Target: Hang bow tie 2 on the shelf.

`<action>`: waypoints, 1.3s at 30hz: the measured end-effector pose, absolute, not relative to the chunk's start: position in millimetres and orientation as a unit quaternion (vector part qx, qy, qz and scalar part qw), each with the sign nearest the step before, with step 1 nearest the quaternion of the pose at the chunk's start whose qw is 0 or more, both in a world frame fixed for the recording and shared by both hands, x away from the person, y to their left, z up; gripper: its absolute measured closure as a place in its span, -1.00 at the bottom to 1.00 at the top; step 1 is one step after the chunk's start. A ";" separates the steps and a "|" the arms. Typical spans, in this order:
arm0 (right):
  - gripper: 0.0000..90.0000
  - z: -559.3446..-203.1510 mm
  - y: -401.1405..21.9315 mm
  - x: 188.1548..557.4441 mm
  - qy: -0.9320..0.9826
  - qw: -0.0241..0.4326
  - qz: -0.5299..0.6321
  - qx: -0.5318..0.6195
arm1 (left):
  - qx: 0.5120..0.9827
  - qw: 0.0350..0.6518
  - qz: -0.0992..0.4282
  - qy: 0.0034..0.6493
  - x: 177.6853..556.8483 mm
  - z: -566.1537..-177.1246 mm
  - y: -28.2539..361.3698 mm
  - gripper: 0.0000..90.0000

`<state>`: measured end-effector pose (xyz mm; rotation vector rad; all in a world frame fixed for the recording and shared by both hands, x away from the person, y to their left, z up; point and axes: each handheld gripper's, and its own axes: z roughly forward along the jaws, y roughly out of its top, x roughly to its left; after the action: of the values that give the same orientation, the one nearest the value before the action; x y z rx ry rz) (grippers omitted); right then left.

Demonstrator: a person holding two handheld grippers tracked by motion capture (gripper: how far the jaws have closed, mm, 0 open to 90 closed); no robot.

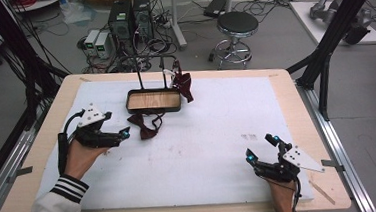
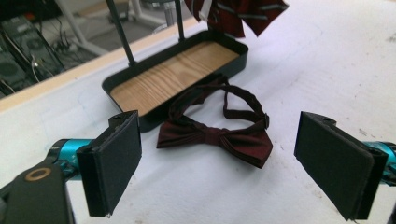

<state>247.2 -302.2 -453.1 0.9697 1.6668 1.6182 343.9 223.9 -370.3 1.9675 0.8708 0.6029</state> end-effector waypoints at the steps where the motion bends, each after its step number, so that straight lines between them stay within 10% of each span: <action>1: -0.77 -453.1 -302.2 247.2 0.630 0.307 0.612 0.367 | 0.791 0.438 0.243 0.350 343.9 -370.3 223.9 -0.66; 39: -0.77 -454.2 -300.8 243.4 0.625 0.322 0.614 0.360 | 0.829 0.281 0.143 0.461 394.6 -390.4 169.9 -0.61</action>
<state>243.4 -300.8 -454.2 0.9454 1.6407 1.6112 394.6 169.9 -390.4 2.2229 1.2357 0.3822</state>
